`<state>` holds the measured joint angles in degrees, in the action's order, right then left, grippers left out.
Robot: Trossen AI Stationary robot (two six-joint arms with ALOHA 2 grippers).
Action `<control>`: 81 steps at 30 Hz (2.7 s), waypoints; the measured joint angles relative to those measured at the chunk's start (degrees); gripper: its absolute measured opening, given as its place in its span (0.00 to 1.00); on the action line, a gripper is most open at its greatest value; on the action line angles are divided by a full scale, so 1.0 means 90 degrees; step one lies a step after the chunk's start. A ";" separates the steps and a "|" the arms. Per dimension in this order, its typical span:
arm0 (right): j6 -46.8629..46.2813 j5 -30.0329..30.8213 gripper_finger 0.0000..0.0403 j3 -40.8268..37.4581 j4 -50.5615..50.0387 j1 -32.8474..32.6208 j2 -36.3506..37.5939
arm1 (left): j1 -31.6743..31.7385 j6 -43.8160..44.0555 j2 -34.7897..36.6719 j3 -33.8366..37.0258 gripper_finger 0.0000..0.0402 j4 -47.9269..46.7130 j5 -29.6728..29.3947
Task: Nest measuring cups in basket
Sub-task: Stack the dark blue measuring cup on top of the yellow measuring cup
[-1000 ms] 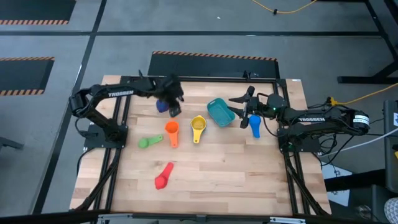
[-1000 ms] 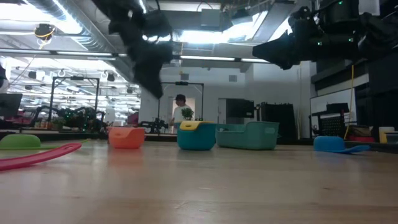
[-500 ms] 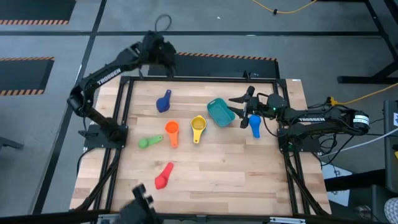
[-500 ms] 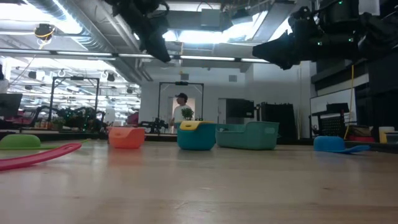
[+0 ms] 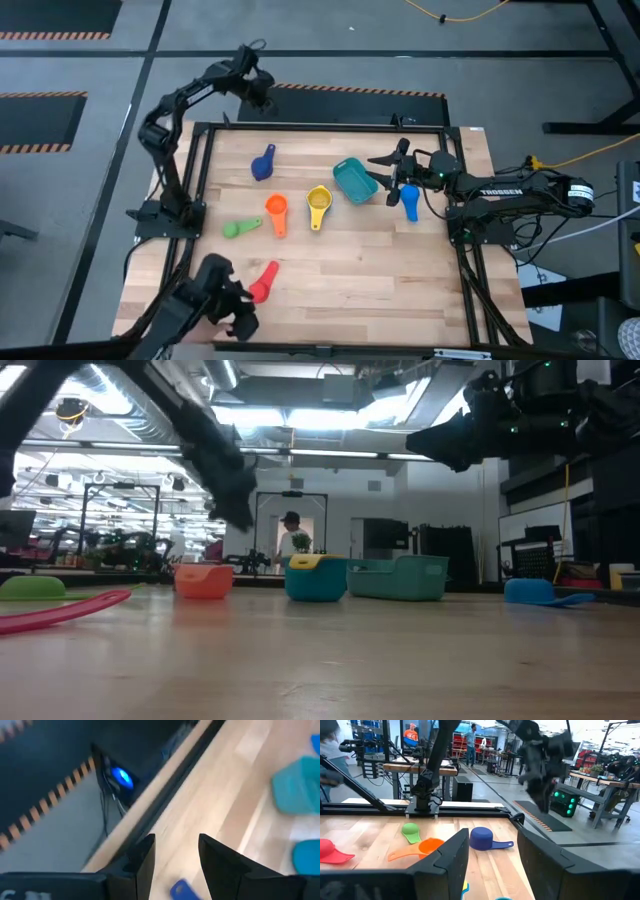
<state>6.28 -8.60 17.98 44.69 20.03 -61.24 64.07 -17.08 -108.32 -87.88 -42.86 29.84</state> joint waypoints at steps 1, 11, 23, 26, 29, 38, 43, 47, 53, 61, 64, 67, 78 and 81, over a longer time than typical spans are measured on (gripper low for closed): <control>0.0000 0.0000 0.43 0.0000 0.0000 0.0000 0.0000 | 0.0043 -0.0039 -0.0149 0.0000 0.36 -0.0081 0.0022; -0.0007 0.0000 0.43 0.0000 -0.0002 0.0000 0.0001 | 0.0142 -0.0296 -0.1253 -0.0002 0.36 -0.0547 0.0142; -0.0005 0.0000 0.43 0.0000 -0.0046 0.0000 0.0001 | 0.0018 -0.0793 -0.1473 0.0124 0.36 -0.1087 0.0051; -0.0005 0.0001 0.43 0.0000 -0.0046 -0.0001 0.0000 | -0.0040 -0.0840 -0.1473 0.0195 0.36 -0.1068 -0.0079; -0.0005 0.0000 0.43 0.0000 -0.0046 0.0000 0.0001 | -0.0092 -0.0843 -0.1473 0.0270 0.36 -0.1071 -0.0130; -0.0002 0.0000 0.43 0.0000 -0.0049 0.0000 0.0001 | -0.0282 -0.1157 -0.1471 0.0484 0.36 -0.1035 -0.0069; -0.0002 0.0000 0.43 0.0000 -0.0053 0.0000 0.0001 | -0.0331 -0.1188 -0.1433 0.0644 0.36 -0.1001 -0.0042; -0.0010 0.0000 0.43 0.0000 -0.0054 0.0000 0.0001 | -0.0332 -0.1188 -0.1430 0.0687 0.35 -0.1007 -0.0035; -0.0017 0.0000 0.43 0.0000 -0.0140 0.0000 0.0001 | -0.0333 -0.1193 -0.1436 0.0692 0.31 -0.1004 -0.0020; -0.0021 0.0000 0.43 0.0000 -0.0351 0.0000 0.0001 | -0.0322 -0.1336 -0.1473 0.0712 0.21 -0.1009 0.0250; -0.0022 0.0000 0.43 0.0000 -0.0359 -0.0002 0.0001 | -0.0328 -0.1336 -0.1477 0.0716 0.17 -0.1020 0.0288; -0.0022 0.0000 0.43 0.0000 -0.0361 0.0000 -0.0001 | -0.0339 -0.1341 -0.1485 0.0726 0.13 -0.1048 0.0358; -0.0024 0.0000 0.43 0.0000 -0.0362 0.0000 -0.0001 | -0.0334 -0.1290 -0.1483 0.0722 0.02 -0.1065 0.0390; -0.0024 0.0000 0.43 0.0000 -0.0362 -0.0002 0.0000 | -0.0330 -0.1290 -0.1483 0.0721 0.02 -0.1077 0.0395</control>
<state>6.07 -8.60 17.98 41.43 20.02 -61.24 61.10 -28.69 -121.67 -81.38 -52.56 33.39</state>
